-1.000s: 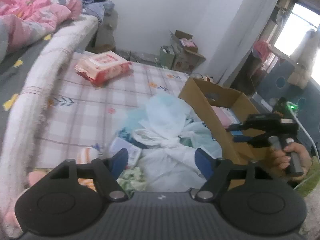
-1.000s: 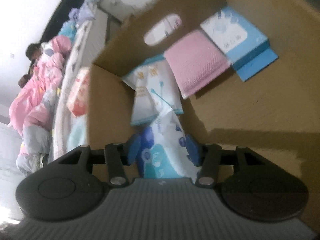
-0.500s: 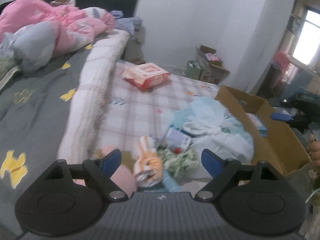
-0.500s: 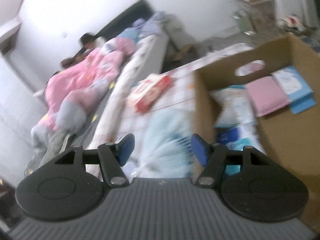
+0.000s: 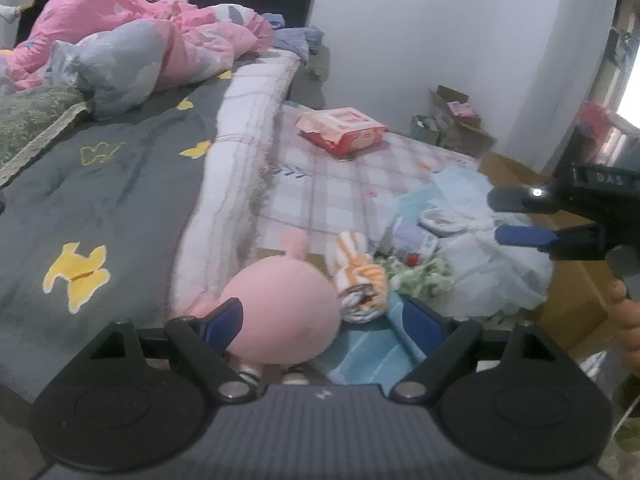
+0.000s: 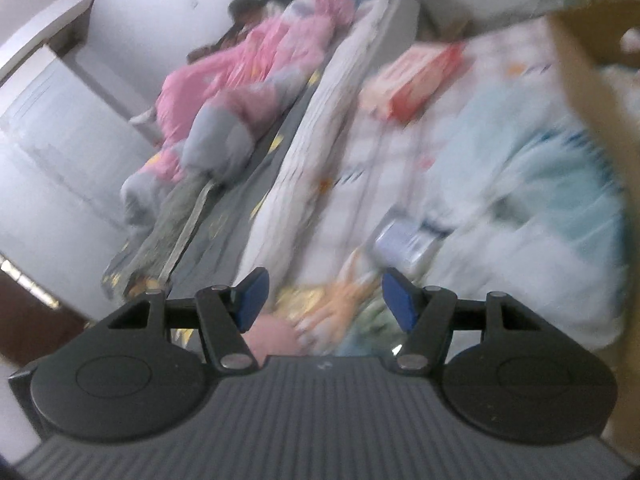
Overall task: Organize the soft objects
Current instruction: 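Reach the right gripper to the pink plush toy and grasp it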
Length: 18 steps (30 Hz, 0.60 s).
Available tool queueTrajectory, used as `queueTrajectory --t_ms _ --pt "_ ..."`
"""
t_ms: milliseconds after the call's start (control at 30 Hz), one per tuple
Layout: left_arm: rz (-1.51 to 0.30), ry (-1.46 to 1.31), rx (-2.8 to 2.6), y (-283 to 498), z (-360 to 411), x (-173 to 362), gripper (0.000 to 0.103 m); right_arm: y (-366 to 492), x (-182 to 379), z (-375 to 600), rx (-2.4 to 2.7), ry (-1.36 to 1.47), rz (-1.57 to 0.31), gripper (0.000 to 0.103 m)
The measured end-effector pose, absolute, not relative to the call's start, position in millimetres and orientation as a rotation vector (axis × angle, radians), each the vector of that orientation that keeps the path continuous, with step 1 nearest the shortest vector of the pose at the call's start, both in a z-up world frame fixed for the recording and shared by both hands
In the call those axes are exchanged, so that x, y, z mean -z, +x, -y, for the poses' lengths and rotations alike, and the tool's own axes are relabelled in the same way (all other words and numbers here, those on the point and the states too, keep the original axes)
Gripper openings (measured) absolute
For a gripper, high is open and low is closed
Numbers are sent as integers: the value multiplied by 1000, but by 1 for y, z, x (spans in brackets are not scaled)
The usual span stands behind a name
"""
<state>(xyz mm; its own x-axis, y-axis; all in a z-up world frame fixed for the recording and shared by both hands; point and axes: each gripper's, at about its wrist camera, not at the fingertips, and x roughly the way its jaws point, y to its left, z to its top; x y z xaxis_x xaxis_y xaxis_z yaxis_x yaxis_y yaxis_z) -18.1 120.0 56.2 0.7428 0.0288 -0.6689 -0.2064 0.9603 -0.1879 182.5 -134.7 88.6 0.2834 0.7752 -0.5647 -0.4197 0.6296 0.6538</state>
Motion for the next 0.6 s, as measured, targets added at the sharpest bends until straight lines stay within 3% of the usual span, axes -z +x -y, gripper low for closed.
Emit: queueTrajectory --t_ms 533,600 --pt "-791 -139 -144 -9 -111 -24 86 196 -46 -18 -1095 217 -1210 62" --pt "-793 -126 -154 -7 -110 -19 84 205 -39 -31 -1096 203 -1224 57"
